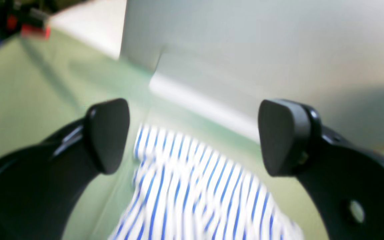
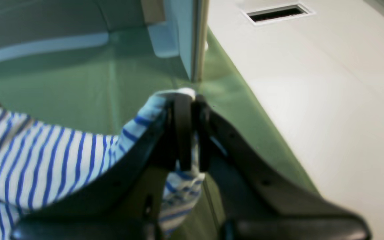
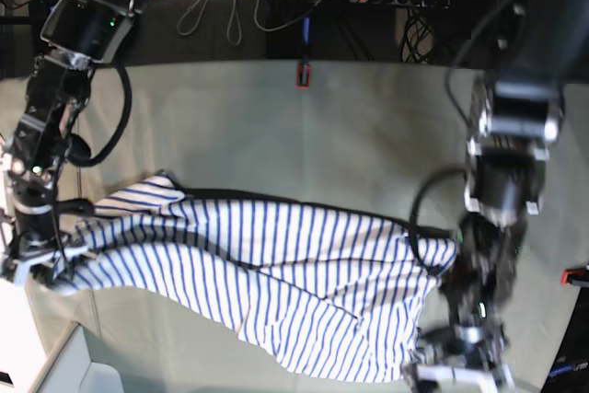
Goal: Layout the t-shirt on the table in an organized manner, then fold the t-shirt properly
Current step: 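Lift the shirt with both grippers and stretch it between them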
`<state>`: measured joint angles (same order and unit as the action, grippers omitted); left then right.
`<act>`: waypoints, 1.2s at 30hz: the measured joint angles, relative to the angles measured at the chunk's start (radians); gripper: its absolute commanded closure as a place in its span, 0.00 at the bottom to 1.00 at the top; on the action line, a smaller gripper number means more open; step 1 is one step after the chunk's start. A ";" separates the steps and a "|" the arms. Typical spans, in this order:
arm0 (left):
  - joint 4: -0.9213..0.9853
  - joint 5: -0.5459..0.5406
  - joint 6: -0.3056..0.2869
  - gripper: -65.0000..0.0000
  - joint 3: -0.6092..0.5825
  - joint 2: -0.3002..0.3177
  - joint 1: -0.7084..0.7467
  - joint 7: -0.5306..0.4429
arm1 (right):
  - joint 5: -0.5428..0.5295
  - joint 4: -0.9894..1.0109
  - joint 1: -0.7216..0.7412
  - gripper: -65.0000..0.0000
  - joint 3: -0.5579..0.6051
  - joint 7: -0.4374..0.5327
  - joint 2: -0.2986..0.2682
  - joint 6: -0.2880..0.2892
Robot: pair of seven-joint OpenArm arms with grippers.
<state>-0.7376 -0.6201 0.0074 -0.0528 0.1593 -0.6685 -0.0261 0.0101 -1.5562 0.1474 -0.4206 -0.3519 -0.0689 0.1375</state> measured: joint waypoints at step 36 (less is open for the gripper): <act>0.197 0.002 0.004 0.22 0.003 -0.076 0.215 -0.008 | -0.006 -0.110 -0.345 0.54 0.126 0.010 0.010 0.000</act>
<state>-0.5404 -0.6186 0.0113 -0.0498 0.0834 -0.4538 -0.0345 0.0040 -1.6661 -0.1978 -0.2951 -0.3420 -0.0589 0.1379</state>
